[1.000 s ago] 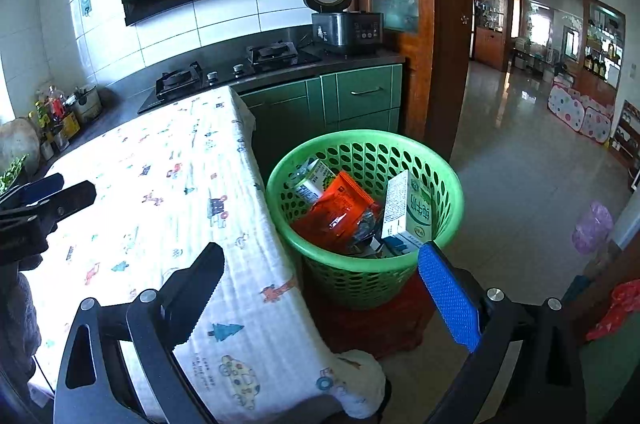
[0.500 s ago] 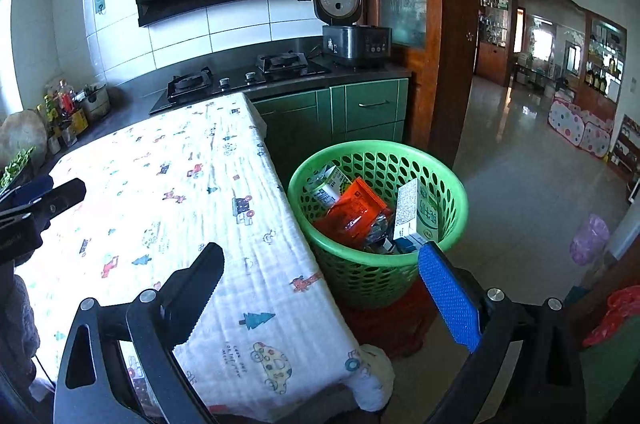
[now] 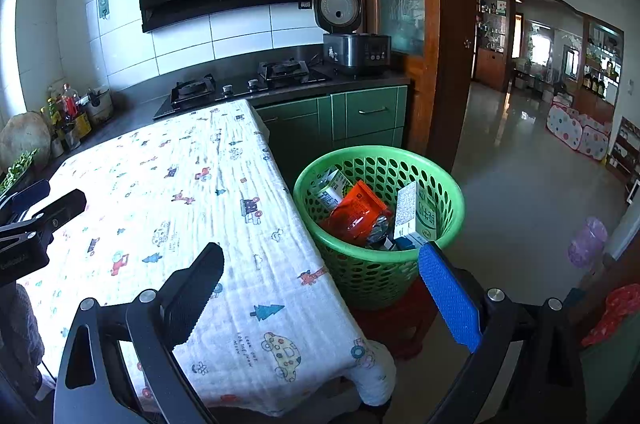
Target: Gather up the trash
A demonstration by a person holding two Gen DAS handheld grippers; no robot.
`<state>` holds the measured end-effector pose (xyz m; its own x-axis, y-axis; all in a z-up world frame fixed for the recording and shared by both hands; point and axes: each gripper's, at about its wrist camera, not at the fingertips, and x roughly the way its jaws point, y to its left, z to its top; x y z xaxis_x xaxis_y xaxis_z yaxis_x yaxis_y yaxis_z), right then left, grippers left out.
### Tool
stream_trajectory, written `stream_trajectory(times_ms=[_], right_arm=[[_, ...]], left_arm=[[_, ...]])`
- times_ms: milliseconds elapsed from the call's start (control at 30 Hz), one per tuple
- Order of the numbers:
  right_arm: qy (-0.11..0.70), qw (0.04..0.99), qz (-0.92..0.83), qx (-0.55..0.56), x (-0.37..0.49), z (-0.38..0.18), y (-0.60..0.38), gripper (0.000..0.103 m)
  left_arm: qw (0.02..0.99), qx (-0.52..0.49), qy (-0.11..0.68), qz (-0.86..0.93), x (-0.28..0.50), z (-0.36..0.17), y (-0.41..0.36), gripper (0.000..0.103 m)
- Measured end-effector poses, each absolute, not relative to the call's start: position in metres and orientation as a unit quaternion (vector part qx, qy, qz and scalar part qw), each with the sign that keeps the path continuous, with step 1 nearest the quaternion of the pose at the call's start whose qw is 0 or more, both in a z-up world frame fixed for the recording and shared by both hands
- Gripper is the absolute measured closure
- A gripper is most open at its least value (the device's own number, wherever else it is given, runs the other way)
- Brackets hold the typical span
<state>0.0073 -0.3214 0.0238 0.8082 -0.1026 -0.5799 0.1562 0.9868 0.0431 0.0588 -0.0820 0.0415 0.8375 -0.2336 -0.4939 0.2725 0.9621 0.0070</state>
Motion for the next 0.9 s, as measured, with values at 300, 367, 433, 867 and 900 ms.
stream_trajectory(times_ms=[300, 367, 433, 867, 900], right_arm=[[0.296, 0.951, -0.072, 0.045, 0.002, 0.025, -0.318, 0.008], [0.296, 0.951, -0.072, 0.045, 0.001, 0.026, -0.317, 0.008], [0.296, 0.952, -0.073, 0.042, 0.001, 0.026, -0.315, 0.008], [0.298, 0.952, -0.067, 0.036, 0.001, 0.026, -0.307, 0.008], [0.298, 0.952, -0.067, 0.036, 0.001, 0.026, -0.307, 0.008]], left_arm=[[0.961, 0.039, 0.241, -0.132, 0.052, 0.045, -0.085, 0.005], [0.961, 0.044, 0.239, -0.129, 0.051, 0.045, -0.085, 0.005], [0.961, 0.042, 0.240, -0.130, 0.050, 0.044, -0.084, 0.005], [0.962, 0.035, 0.242, -0.124, 0.051, 0.045, -0.079, 0.005], [0.962, 0.034, 0.242, -0.124, 0.050, 0.045, -0.079, 0.005]])
